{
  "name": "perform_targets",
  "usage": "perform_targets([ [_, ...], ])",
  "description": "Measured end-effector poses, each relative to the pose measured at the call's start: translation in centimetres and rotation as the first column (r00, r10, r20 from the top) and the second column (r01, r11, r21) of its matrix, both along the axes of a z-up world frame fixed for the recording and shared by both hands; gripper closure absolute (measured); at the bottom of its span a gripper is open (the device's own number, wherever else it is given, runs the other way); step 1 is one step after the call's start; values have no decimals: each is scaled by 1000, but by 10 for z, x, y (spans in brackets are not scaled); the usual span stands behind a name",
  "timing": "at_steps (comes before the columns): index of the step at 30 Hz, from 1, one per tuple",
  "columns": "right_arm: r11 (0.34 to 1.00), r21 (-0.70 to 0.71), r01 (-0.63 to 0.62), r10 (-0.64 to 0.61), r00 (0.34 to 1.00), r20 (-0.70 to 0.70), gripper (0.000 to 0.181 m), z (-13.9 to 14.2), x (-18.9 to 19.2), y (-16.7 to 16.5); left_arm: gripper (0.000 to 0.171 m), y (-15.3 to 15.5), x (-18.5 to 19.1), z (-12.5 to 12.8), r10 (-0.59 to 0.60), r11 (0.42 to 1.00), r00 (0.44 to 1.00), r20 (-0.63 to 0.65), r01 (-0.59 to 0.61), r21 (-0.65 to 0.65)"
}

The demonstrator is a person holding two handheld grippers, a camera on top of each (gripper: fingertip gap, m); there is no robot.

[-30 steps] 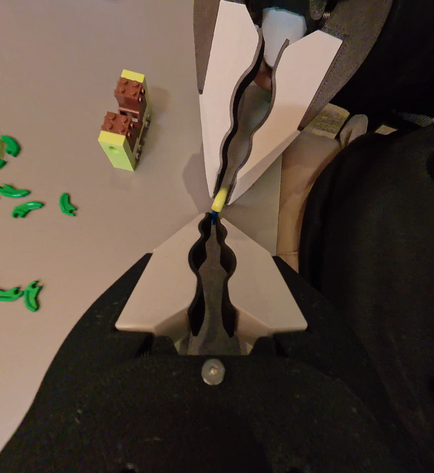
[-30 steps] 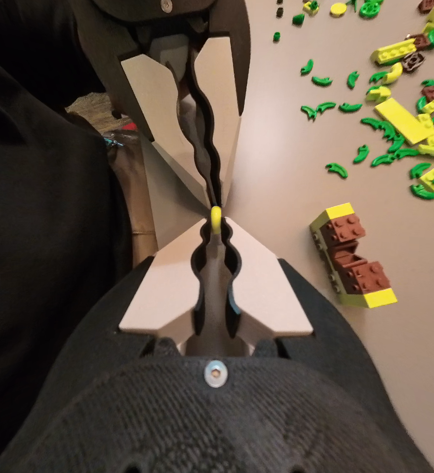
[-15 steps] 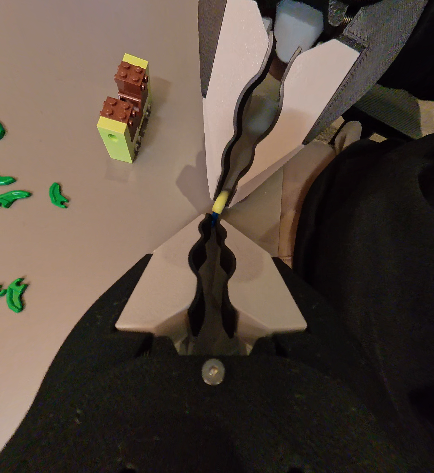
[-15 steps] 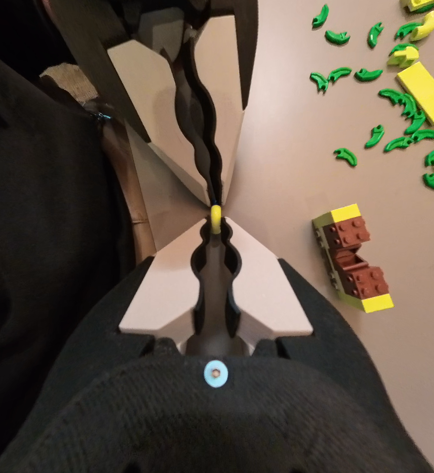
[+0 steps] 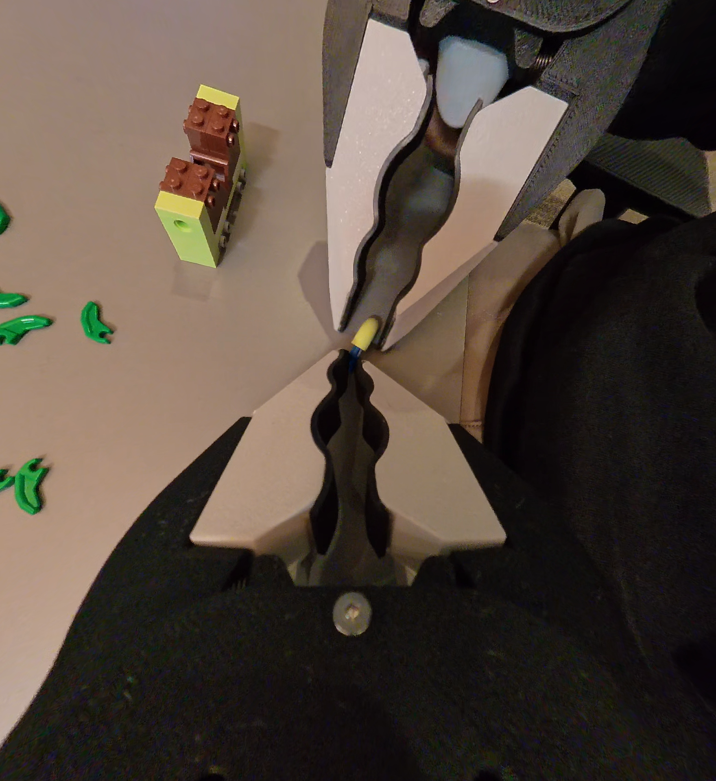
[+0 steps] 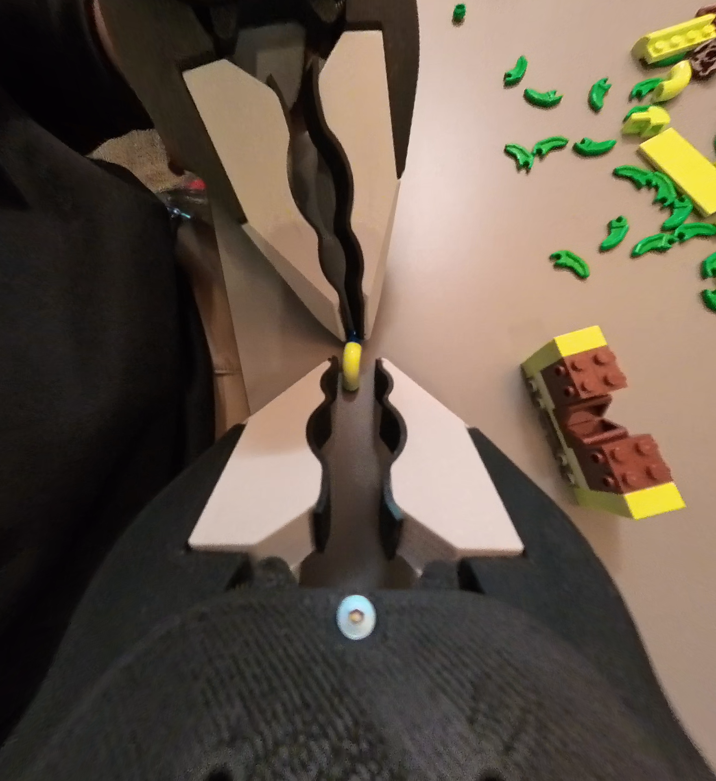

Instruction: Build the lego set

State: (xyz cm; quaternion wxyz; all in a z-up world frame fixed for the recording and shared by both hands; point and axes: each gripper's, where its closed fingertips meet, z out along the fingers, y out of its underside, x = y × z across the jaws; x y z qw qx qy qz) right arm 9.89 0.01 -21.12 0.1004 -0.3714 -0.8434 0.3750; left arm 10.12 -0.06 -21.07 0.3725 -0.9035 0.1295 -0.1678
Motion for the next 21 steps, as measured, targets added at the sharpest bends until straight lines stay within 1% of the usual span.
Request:
perform_targets([
  [3, 999, -40, 6, -7, 999, -35, 162, 1, 0, 2, 171, 0, 0, 0, -1, 1000, 1000, 3, 1, -1],
  [8, 997, -71, -24, 14, 989, -148, 167, 15, 0, 1, 171, 0, 0, 0, -4, 1000, 1000, 15, 4, -6],
  [11, 997, -68, -38, 27, 989, -145, 170, 15, 1, 0, 171, 0, 1, 0, -5, 1000, 1000, 16, 5, -7],
  [14, 998, -47, -47, 39, 989, -144, 169, 12, 2, -1, 171, 0, 1, 0, -4, 1000, 1000, 20, 4, -8],
  [18, 998, -34, -49, 44, 989, -139, 176, 10, 2, -2, 171, 0, 1, 0, -5, 1000, 1000, 18, 5, -8],
  [21, 998, -35, -50, 45, 989, -140, 177, 10, 2, -2, 171, 0, 1, 0, -5, 1000, 1000, 17, 5, -8],
])
